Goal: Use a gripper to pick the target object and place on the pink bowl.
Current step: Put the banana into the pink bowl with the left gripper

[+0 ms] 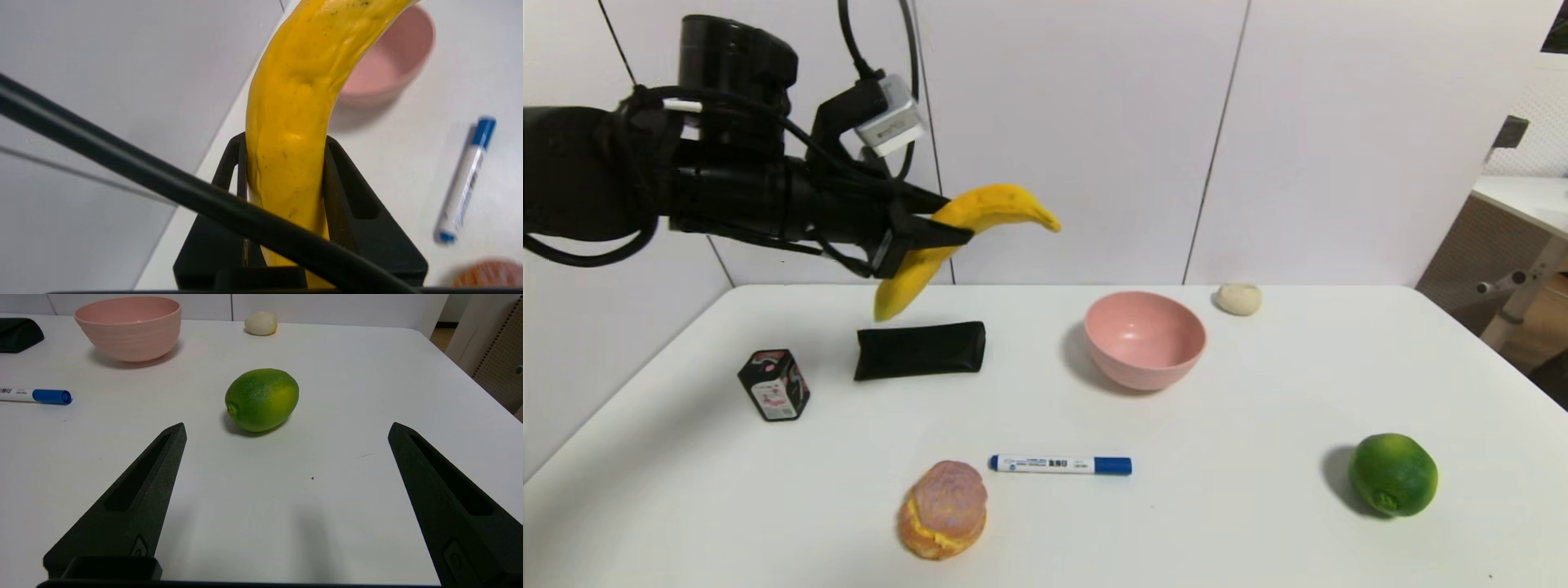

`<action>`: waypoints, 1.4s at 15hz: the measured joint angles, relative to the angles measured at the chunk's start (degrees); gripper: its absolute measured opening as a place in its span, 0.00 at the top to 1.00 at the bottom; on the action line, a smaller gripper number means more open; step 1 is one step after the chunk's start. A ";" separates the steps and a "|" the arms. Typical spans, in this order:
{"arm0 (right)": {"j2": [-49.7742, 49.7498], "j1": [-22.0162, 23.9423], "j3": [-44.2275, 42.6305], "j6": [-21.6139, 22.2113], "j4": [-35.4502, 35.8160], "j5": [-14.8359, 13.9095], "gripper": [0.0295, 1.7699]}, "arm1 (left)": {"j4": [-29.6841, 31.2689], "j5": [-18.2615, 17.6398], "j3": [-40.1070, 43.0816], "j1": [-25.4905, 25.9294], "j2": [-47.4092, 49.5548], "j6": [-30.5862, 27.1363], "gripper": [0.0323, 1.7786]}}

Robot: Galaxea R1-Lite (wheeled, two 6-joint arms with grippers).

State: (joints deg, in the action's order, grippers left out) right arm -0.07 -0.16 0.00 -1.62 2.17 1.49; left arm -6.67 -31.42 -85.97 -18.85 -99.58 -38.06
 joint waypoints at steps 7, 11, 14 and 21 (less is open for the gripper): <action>0.00 0.00 0.00 -0.02 0.00 -0.01 0.03 | 23.09 -0.02 -6.81 -10.81 -12.62 9.56 0.70; 0.00 0.00 0.00 0.00 0.00 -0.04 0.03 | 36.62 0.24 -9.18 -15.69 -20.46 13.18 0.70; 0.00 0.00 0.00 -0.02 0.00 -0.04 0.03 | 40.13 0.38 -11.25 -17.88 -26.10 13.45 0.70; 0.00 0.00 0.00 0.00 0.00 -0.04 0.03 | 40.13 0.91 -16.73 -19.58 -35.97 13.07 0.70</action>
State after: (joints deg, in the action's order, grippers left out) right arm -0.07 -0.16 0.00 -1.62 2.17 1.45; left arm 33.46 -30.50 -102.69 -38.42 -135.56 -24.99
